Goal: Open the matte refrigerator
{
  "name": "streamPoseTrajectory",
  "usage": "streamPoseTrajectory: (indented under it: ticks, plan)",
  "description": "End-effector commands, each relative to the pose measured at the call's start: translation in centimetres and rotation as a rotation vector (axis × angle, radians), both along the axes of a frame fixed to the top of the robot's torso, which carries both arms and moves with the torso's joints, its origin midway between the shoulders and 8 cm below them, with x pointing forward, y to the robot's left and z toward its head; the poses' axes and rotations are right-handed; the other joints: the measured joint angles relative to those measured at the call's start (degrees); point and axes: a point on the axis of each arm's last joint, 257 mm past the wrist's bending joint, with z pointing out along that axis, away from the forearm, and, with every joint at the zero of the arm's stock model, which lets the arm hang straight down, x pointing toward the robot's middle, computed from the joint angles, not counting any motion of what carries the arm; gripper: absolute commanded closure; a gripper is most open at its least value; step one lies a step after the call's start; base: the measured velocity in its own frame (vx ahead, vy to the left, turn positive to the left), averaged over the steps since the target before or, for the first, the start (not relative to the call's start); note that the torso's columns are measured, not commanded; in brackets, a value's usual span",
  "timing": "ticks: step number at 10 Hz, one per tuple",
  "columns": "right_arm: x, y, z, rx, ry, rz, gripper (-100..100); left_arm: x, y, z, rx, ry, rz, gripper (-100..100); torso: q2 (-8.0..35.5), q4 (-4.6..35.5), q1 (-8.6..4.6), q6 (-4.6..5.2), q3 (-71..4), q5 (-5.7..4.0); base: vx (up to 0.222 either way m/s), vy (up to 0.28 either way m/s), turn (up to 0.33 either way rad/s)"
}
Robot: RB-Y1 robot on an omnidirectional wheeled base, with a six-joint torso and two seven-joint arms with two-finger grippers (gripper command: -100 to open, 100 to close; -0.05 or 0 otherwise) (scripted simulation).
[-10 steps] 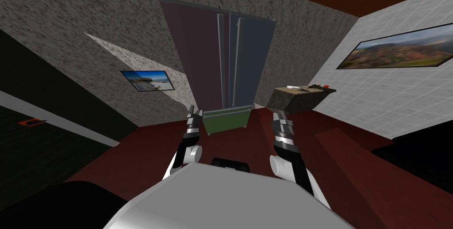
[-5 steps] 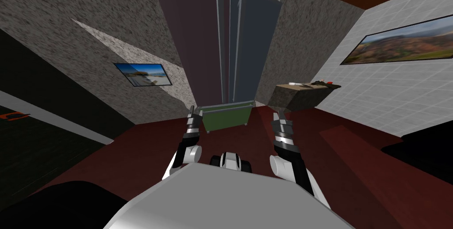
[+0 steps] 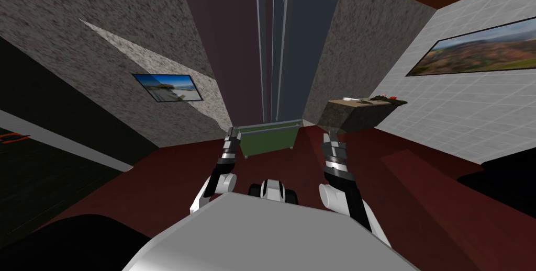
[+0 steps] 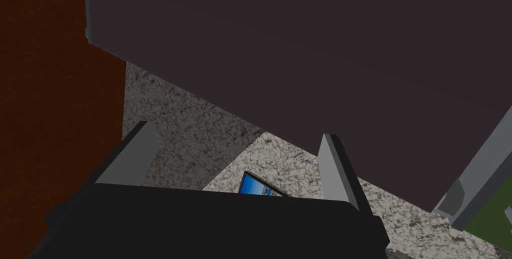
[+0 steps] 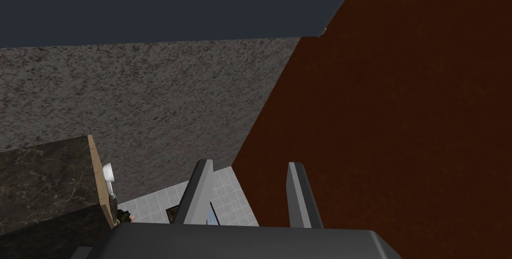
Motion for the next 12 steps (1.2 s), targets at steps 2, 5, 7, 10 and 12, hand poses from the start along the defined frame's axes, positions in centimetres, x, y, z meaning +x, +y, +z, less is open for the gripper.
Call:
streamPoseTrajectory:
  ticks: [2,5,7,10,12]
  plan:
    - [0.0,0.0,0.0,0.000,0.000,0.000,0,0.8,0.7,-3.1,0.028,0.046,-0.015,-100,0.04,0.01,0.03,0.00,0.02,0.02,0.071,0.021,0.012]
    - [0.0,0.0,0.0,0.000,0.000,0.000,0,1.3,1.3,-5.1,0.032,0.072,-0.015,-100,-0.02,-0.01,0.03,0.00,-0.02,0.01,0.087,0.025,0.010]
    - [0.0,0.0,0.0,0.000,0.000,0.000,0,1.5,1.6,-6.2,0.032,0.086,-0.014,-100,0.16,0.04,-0.02,0.00,0.10,0.00,0.044,0.014,0.007]
    - [0.0,0.0,0.0,0.000,0.000,0.000,0,1.8,2.4,-8.5,0.028,0.115,-0.010,-100,0.02,0.00,0.00,0.00,0.01,0.01,0.051,0.014,0.008]
    - [0.0,0.0,0.0,0.000,0.000,0.000,0,2.0,3.0,-10.0,0.021,0.127,-0.006,-100,-0.06,-0.02,0.03,0.00,-0.04,0.01,0.099,0.029,0.017]
